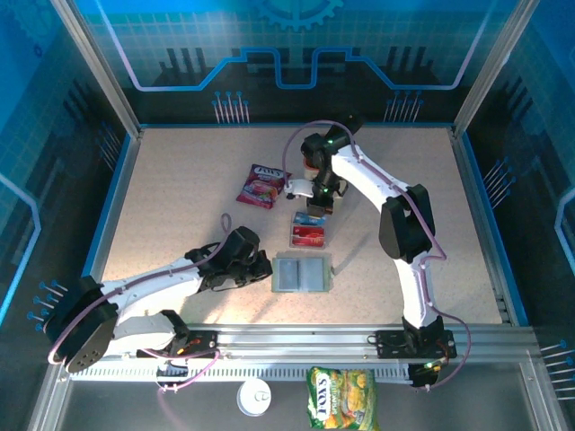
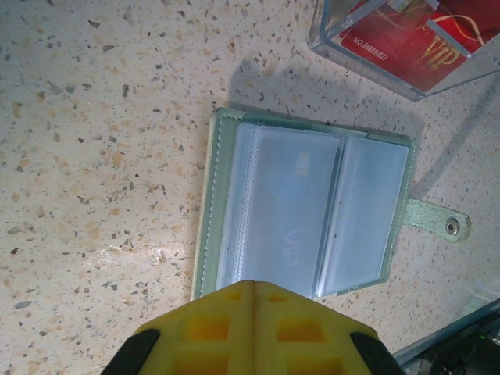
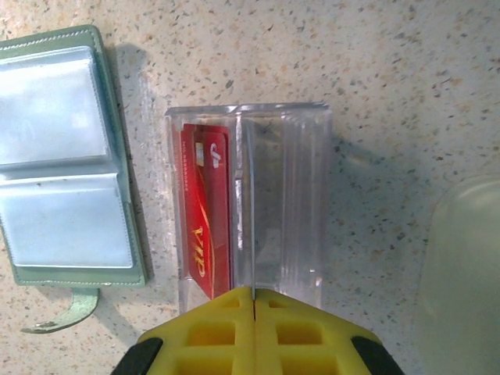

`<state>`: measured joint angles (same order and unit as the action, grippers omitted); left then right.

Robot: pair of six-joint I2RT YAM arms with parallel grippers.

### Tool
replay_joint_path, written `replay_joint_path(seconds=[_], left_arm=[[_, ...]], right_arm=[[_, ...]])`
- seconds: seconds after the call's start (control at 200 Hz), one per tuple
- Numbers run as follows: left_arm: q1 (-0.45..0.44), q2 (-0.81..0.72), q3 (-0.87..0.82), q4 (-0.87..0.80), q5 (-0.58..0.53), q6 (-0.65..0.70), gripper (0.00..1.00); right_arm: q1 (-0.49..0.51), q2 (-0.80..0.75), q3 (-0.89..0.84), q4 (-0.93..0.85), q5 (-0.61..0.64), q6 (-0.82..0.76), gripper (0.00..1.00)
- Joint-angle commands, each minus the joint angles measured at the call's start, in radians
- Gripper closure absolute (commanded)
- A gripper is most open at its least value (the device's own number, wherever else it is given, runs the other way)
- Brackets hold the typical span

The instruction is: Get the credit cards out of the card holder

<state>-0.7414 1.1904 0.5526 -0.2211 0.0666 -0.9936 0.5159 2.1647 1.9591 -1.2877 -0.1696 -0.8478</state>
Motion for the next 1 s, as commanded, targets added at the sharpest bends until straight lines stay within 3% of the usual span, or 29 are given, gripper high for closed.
replay_joint_path(seconds=[0.0,0.105,0.22,0.365,0.575,0.8,0.996], left_arm=[[0.007,-0.017,-0.019,-0.003,-0.017,-0.004,1.00],[0.008,-0.013,-0.020,-0.003,-0.014,-0.004,1.00],[0.008,-0.014,-0.021,-0.003,-0.014,-0.004,1.00],[0.010,-0.010,-0.020,0.000,-0.014,-0.006,1.00],[0.010,0.013,-0.011,0.008,-0.006,-0.002,1.00],[0.011,0.017,-0.014,0.017,0.001,-0.004,1.00],[0.010,0.021,-0.016,0.019,0.002,-0.005,1.00]], right_arm=[[-0.001,0.023,-0.016,-0.043,-0.038,-0.017,1.00],[-0.001,0.035,-0.019,-0.033,-0.011,-0.007,1.00],[0.001,0.028,-0.013,-0.024,0.010,0.005,0.80],[0.004,-0.016,0.038,0.018,0.059,0.068,0.73],[0.029,-0.118,-0.026,0.146,0.153,0.107,0.73],[0.063,-0.154,-0.124,0.223,0.133,0.127,0.76],[0.083,-0.178,-0.198,0.307,0.139,0.180,0.89]])
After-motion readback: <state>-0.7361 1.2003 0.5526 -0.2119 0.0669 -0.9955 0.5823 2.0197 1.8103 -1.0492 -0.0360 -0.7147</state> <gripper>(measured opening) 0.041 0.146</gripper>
